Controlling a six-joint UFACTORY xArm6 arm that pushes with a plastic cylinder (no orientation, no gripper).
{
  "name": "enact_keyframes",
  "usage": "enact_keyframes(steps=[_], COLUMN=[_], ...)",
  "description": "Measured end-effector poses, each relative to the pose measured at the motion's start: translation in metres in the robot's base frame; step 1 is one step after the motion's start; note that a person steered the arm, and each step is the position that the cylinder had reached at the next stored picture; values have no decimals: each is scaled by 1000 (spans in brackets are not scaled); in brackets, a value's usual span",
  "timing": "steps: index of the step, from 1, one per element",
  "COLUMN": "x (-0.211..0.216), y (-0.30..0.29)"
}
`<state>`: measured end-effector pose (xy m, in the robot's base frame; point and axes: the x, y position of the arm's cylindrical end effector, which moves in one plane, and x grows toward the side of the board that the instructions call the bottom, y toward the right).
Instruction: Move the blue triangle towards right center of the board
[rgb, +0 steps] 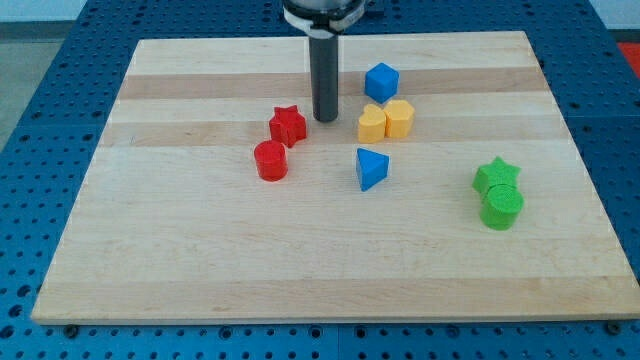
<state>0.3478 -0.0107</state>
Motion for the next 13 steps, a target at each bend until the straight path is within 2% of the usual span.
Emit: enact_keyframes(steps=[1,3,4,6,7,10,11,13], x=[-5,61,65,44,81,130,122,56], y=[-37,-80,-68,-5,9,10,56,162])
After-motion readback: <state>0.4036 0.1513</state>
